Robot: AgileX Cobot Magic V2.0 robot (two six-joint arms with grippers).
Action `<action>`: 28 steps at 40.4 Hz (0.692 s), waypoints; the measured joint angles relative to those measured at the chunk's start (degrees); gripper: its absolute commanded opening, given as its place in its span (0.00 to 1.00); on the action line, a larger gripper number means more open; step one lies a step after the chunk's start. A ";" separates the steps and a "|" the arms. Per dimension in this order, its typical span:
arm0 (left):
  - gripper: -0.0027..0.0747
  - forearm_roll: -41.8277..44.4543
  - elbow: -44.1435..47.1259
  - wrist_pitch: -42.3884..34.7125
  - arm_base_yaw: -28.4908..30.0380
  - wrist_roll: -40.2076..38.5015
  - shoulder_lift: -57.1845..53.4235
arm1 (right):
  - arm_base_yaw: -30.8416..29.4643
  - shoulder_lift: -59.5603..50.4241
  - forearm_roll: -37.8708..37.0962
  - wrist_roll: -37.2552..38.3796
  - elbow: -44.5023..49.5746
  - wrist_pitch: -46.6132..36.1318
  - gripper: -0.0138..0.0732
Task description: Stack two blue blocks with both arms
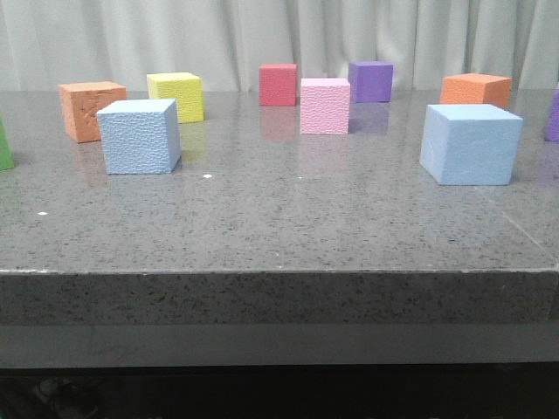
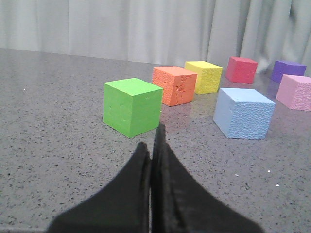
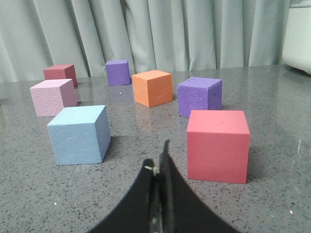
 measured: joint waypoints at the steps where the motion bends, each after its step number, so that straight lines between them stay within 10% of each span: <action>1: 0.01 0.00 0.00 0.00 0.00 0.00 0.00 | 0.00 0.00 0.00 0.00 0.00 0.00 0.08; 28: 0.01 0.00 0.00 -1.21 0.00 0.00 0.00 | 0.00 0.00 0.00 0.00 0.00 -0.43 0.08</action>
